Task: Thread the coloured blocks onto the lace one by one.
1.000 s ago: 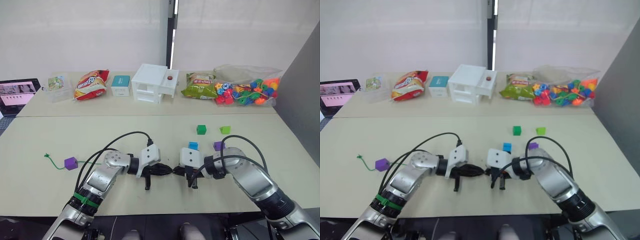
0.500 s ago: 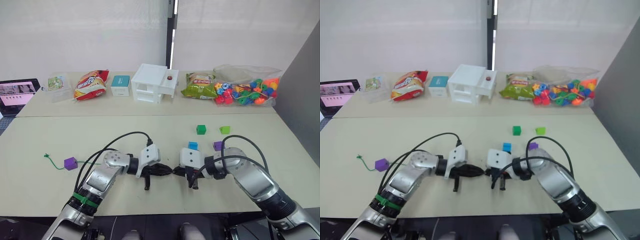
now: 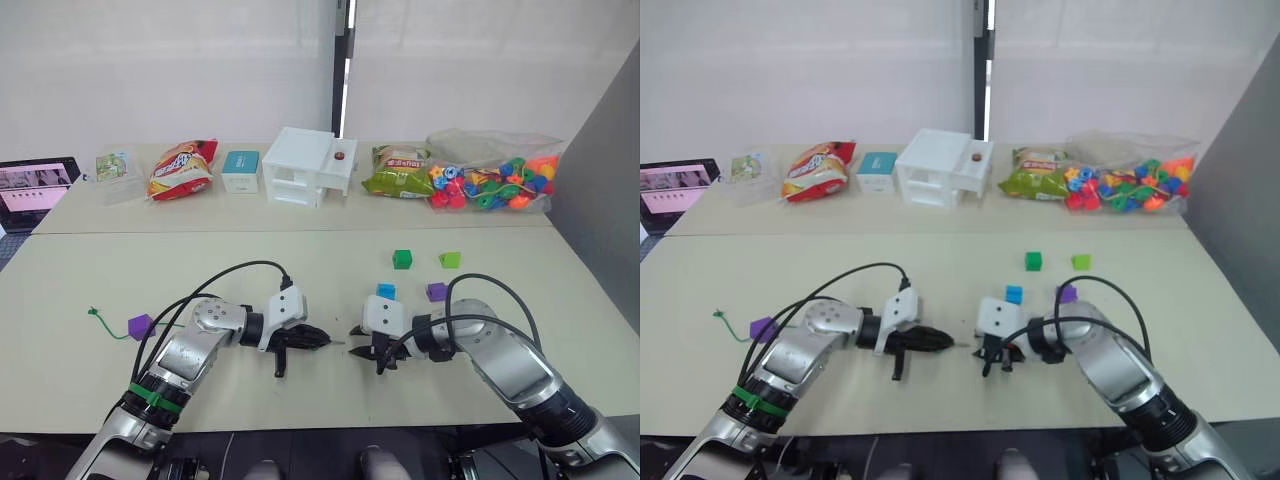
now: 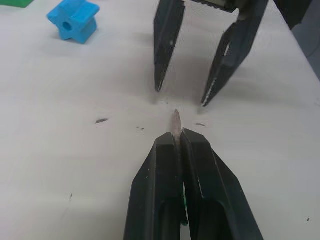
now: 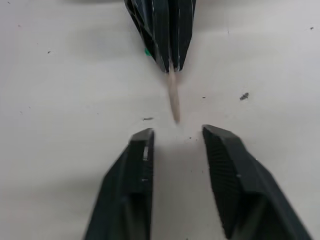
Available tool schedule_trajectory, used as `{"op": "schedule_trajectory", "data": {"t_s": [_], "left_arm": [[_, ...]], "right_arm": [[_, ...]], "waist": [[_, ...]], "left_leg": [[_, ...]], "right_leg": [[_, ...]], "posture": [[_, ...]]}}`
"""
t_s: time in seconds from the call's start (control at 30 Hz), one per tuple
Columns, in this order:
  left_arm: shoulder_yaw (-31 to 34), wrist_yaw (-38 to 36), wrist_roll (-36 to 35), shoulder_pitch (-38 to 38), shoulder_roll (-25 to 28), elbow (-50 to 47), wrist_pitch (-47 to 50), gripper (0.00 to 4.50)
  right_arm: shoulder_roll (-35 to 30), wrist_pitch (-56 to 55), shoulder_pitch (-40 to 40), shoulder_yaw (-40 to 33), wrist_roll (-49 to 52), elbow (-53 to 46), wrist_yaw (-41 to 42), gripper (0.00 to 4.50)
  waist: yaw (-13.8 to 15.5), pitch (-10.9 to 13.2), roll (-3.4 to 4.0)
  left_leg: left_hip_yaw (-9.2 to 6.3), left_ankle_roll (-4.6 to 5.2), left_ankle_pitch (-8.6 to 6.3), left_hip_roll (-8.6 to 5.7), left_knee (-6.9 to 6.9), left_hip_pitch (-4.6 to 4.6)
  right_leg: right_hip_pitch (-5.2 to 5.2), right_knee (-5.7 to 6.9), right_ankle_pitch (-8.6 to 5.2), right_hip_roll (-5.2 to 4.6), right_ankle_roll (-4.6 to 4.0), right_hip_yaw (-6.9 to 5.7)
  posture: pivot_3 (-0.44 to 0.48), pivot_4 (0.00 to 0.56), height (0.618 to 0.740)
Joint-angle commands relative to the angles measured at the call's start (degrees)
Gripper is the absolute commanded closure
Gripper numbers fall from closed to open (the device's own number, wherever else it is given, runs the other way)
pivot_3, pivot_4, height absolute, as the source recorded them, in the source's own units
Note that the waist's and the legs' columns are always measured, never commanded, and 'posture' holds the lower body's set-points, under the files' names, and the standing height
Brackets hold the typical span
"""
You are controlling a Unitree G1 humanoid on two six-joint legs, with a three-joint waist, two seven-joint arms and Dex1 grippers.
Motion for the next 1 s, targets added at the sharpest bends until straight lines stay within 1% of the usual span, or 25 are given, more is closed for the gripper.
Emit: {"op": "schedule_trajectory", "data": {"t_s": [0.03, 0.17, 0.27, 0.33, 0.4, 0.47, 0.53, 0.6, 0.63, 0.7, 0.77, 0.9, 1.0], "left_arm": [[0.85, -0.42, -0.66, -0.59, -0.13, -0.87, 0.14, 4.50], [1.53, -0.36, -1.56, -0.89, -0.65, -0.82, 0.60, 4.50], [2.34, -0.42, -2.53, -0.46, -0.58, -1.61, 1.12, 4.50], [3.33, -0.63, -3.30, 0.24, -0.20, -2.27, 1.27, 4.50], [4.09, -0.46, -3.89, 0.75, 0.39, -3.18, 1.72, 4.50], [4.61, -0.52, -4.46, 1.11, 1.01, -4.27, 2.17, 4.50], [5.40, -0.13, -4.97, 1.46, 1.18, -5.22, 2.68, 4.50], [6.00, -0.12, -5.26, 1.82, 1.39, -5.84, 2.90, 4.50], [6.62, 0.00, -5.89, 2.13, 1.50, -6.48, 3.40, 4.50], [7.36, 0.06, -6.88, 2.59, 1.83, -7.44, 4.18, 4.50], [7.75, 0.33, -7.40, 2.96, 2.06, -8.22, 5.04, 4.50], [7.91, 0.89, -7.98, 3.59, 2.41, -9.94, 6.49, 4.50], [7.70, 1.26, -8.19, 3.73, 2.57, -10.98, 7.37, 4.50]], "right_arm": [[-1.00, 0.10, 0.71, -2.71, 0.65, -1.90, -0.64, 1.43], [-2.03, 1.04, 2.48, -5.38, 1.68, -2.96, -1.32, 0.02], [-2.58, 3.62, 5.87, -10.40, 3.75, -4.99, -3.04, 0.02], [-1.84, 5.82, 11.35, -17.54, 5.56, -7.45, -6.65, 0.02], [1.27, 8.62, 17.19, -23.84, 7.90, -11.34, -11.03, 0.02], [4.98, 11.01, 21.90, -27.11, 9.50, -15.68, -14.94, 0.02], [9.26, 11.72, 27.80, -29.22, 9.62, -20.09, -19.66, 0.02], [11.86, 12.10, 30.74, -30.12, 9.34, -22.51, -23.22, 0.02], [15.40, 11.22, 32.92, -31.17, 8.53, -23.68, -27.22, 0.02], [20.05, 10.31, 35.63, -32.24, 8.03, -25.30, -32.29, 0.02], [22.71, 8.84, 36.30, -32.54, 7.18, -25.35, -35.60, 0.02], [24.83, 6.55, 34.70, -34.23, 6.90, -23.75, -39.57, 0.02], [24.26, 5.70, 29.73, -35.68, 6.93, -19.79, -41.15, 0.02]], "waist": [[0.01, 0.00, 0.00], [0.18, 0.00, 0.00], [0.19, 0.00, 0.00], [0.26, 0.00, 0.00], [0.56, -0.01, -0.02], [0.71, -0.01, -0.01], [0.53, -0.01, 0.00], [0.50, -0.01, 0.00], [0.39, -0.01, 0.00], [0.29, -0.02, 0.01], [0.12, -0.02, 0.01], [-0.03, -0.02, 0.02], [-0.11, -0.02, 0.02]], "left_leg": [[0.00, 0.00, 0.00, 0.00, 0.00, -0.01], [0.00, 0.00, 0.00, -0.01, 0.01, -0.02], [0.01, 0.00, 0.00, 0.00, 0.00, -0.03], [0.00, 0.00, 0.00, 0.00, 0.00, -0.04], [-0.02, 0.00, 0.00, 0.00, -0.02, -0.06], [-0.02, 0.00, 0.00, 0.00, -0.04, -0.07], [0.00, 0.01, 0.00, 0.02, -0.06, -0.03], [-0.02, 0.00, 0.00, 0.02, -0.08, -0.02], [0.01, 0.00, 0.00, 0.02, -0.05, -0.02], [0.03, -0.01, 0.00, 0.02, -0.06, -0.02], [0.03, -0.01, 0.00, 0.02, -0.07, 0.03], [0.06, -0.02, 0.01, 0.03, -0.07, 0.04], [0.06, -0.02, 0.01, 0.03, -0.09, 0.06]], "right_leg": [[0.00, -0.01, 0.00, 0.00, 0.00, 0.00], [0.01, -0.04, 0.00, -0.01, 0.00, 0.00], [0.01, -0.04, 0.00, -0.01, 0.00, 0.00], [0.00, -0.04, 0.00, -0.01, 0.00, 0.00], [0.01, -0.05, 0.00, -0.01, 0.00, -0.01], [-0.02, -0.06, 0.00, -0.01, 0.00, 0.00], [-0.02, -0.04, 0.00, 0.02, 0.00, 0.02], [0.00, -0.03, 0.00, 0.02, 0.00, 0.01], [0.00, -0.04, 0.00, 0.00, 0.01, 0.02], [0.03, -0.08, -0.01, 0.00, 0.01, 0.04], [0.02, -0.05, -0.01, 0.01, 0.01, 0.05], [0.02, -0.06, -0.01, 0.01, 0.02, 0.05], [0.03, -0.06, -0.01, 0.01, 0.01, 0.05]], "posture": [[0.000, 0.150, 0.740], [0.000, 0.150, 0.740], [0.000, 0.150, 0.740], [0.000, 0.150, 0.740], [0.000, 0.150, 0.740], [0.000, 0.150, 0.740], [0.000, 0.150, 0.740], [0.000, 0.150, 0.740], [0.000, 0.150, 0.740], [0.000, 0.150, 0.740], [0.000, 0.150, 0.740], [0.000, 0.150, 0.740], [0.000, 0.150, 0.740]]}}
